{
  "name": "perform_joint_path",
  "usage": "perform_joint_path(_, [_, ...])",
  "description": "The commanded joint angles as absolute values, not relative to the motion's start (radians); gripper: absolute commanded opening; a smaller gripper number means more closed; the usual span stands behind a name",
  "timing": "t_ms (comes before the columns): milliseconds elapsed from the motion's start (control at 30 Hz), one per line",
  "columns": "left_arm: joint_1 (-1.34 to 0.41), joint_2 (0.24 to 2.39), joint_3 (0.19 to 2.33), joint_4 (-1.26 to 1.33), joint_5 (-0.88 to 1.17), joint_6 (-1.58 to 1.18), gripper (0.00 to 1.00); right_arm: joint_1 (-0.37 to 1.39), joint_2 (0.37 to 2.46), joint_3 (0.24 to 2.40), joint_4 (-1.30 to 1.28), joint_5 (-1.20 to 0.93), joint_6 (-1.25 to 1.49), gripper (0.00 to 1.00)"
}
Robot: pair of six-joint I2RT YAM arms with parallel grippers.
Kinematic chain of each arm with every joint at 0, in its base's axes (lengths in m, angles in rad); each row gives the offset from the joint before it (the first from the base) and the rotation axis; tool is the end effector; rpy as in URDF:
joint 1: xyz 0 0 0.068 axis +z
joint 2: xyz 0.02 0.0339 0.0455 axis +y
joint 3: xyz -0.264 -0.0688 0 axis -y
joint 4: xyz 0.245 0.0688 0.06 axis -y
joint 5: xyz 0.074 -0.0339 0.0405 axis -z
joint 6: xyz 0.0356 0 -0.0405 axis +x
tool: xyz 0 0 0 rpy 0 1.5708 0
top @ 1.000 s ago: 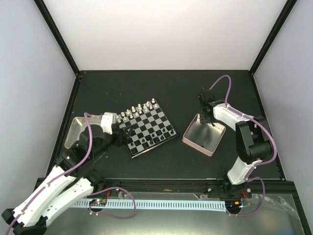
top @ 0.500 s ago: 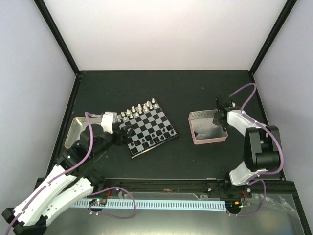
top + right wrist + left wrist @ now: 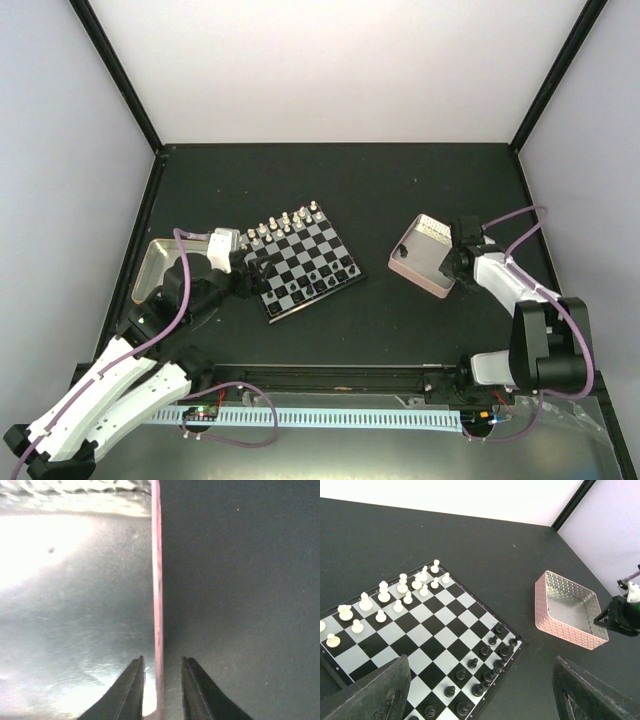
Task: Set up the chess pieces on the board
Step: Adjust the storage box at the center of the board, then pick up the chess piece from the storage box.
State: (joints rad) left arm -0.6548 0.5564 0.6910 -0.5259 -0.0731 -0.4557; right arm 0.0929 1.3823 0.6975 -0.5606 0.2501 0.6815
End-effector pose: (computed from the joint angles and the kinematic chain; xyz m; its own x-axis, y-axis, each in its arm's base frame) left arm 0.1061 -0.0782 0.3035 -0.5154 -0.1577 -0.8423 0.3642 0.8495 -0.3818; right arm 0.2327 0.0128 0.1615 -0.7397 0.5441 -0.3960 0.5857 0.8103 0.0193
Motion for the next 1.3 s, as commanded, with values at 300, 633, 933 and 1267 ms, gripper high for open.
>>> perform_joint_path(300, [-0.649,0.57,0.705,-0.482,-0.046,-0.46,0.79,0.138,1.267,0.843,-0.594,0.041,0.512,0.39])
perform_joint_path(633, [-0.649,0.646,0.735,-0.437,-0.019,-0.449,0.79,0.155,1.471,0.854,-0.402,-0.245,0.476,0.39])
perform_joint_path(933, [-0.648,0.779,0.764,-0.31,0.044,-0.44,0.79,0.155,1.618,0.889,-0.36,-0.333,0.463,0.39])
perform_joint_path(1267, [-0.649,0.881,0.812,-0.292,0.042,-0.416,0.79,0.155,1.73,0.921,-0.341,-0.34,0.457,0.34])
